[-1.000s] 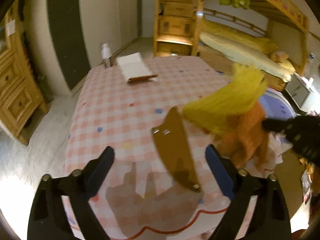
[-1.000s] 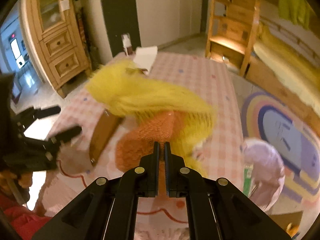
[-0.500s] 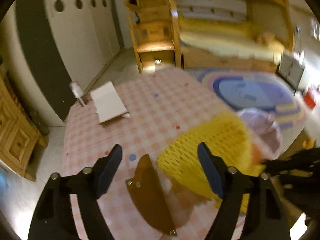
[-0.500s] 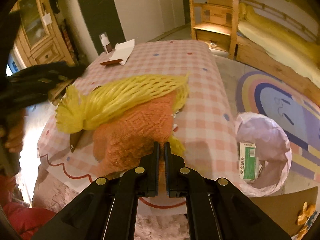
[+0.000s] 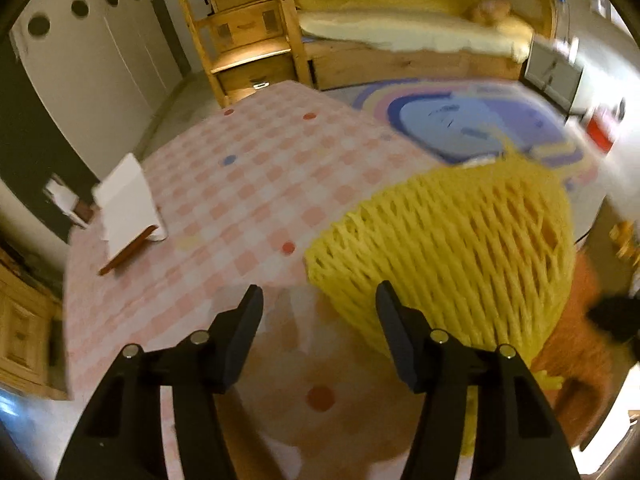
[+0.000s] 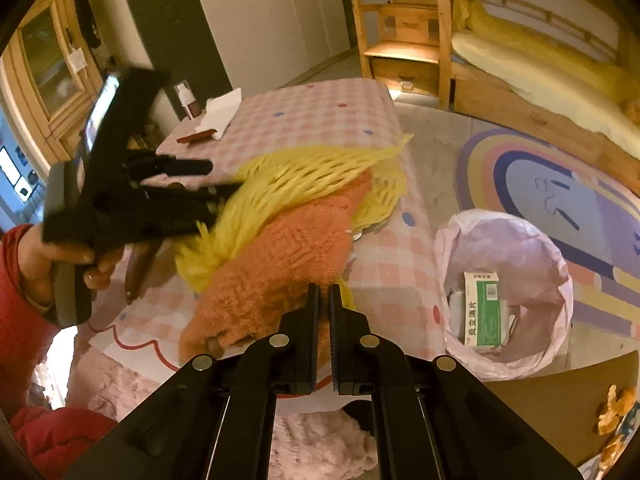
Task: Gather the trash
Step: 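Grasp the yellow foam net with the left gripper while the right holds the orange glove, then carry the yellow net and orange glove over the pink bin and release both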
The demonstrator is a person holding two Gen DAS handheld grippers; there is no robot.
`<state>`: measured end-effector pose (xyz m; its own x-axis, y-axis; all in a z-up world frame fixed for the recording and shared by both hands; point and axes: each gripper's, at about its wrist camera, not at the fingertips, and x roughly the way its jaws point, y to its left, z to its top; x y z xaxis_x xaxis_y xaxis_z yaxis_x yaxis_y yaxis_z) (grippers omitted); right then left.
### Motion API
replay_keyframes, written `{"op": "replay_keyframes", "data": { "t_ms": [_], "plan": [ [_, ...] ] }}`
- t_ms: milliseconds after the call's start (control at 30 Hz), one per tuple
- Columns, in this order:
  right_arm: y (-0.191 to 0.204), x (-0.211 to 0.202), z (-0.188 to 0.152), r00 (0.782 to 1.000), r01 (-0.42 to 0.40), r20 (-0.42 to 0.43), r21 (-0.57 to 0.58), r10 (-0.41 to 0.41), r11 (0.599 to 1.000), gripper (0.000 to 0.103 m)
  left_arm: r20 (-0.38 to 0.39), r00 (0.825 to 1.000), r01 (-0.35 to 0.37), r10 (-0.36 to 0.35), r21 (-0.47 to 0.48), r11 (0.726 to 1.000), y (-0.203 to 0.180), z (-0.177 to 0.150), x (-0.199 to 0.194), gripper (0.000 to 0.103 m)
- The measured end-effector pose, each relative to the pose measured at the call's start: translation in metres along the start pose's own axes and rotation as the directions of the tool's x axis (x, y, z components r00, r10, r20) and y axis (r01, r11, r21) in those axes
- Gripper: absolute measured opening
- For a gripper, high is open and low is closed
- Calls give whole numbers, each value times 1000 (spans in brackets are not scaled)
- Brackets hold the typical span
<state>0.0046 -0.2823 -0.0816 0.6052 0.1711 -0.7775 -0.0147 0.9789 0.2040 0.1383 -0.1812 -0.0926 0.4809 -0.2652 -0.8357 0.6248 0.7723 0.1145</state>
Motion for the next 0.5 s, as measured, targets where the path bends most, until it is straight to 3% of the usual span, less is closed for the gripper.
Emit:
{"op": "replay_keyframes", "data": {
  "t_ms": [167, 300, 500],
  "plan": [
    [-6, 3, -2, 1000, -10, -7, 10, 10, 1000, 5, 47, 997, 66, -62, -74, 995, 12, 10, -5, 58],
    [-5, 4, -1, 1000, -14, -8, 4, 14, 1000, 5, 140, 988, 79, -63, -109, 991, 15, 15, -14, 58],
    [-8, 6, -2, 1000, -20, -14, 5, 20, 1000, 5, 51, 998, 43, -43, -6, 999, -10, 26, 24, 58]
  ]
}}
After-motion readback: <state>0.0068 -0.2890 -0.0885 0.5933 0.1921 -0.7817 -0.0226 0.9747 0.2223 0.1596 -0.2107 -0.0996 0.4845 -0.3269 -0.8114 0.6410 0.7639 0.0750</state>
